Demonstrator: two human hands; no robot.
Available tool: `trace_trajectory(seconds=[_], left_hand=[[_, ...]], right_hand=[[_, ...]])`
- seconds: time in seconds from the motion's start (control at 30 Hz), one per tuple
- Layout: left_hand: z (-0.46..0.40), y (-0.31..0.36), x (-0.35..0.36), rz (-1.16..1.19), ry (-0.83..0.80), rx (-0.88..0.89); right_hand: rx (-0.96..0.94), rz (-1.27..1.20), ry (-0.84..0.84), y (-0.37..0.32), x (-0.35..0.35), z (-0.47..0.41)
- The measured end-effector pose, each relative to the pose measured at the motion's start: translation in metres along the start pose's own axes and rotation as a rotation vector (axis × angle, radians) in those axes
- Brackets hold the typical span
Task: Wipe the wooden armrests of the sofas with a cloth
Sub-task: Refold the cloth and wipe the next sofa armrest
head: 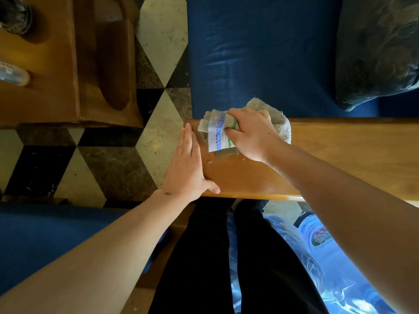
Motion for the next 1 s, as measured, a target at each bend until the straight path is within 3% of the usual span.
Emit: trace_trajectory(seconds=[0.4, 1.0], left_hand=[[-0.007, -0.02, -0.001, 0.033, -0.075, 0.129], [-0.012, -0.032, -0.005, 0.057, 0.024, 0.185]], right_hand=[[-0.06, -0.009, 0.042, -0.002, 0.014, 0.008], [-0.048, -0.083, 0.027, -0.02, 0.047, 0.045]])
Point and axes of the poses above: each hand's wrist, its own z-axis away from the middle knuckle, its own x-axis out of the palm, y = z × x, the point moved 6 cm from there along -z, towards the middle knuckle, and after that the axes turned 14 degrees about -x, right-handed, at the moved point
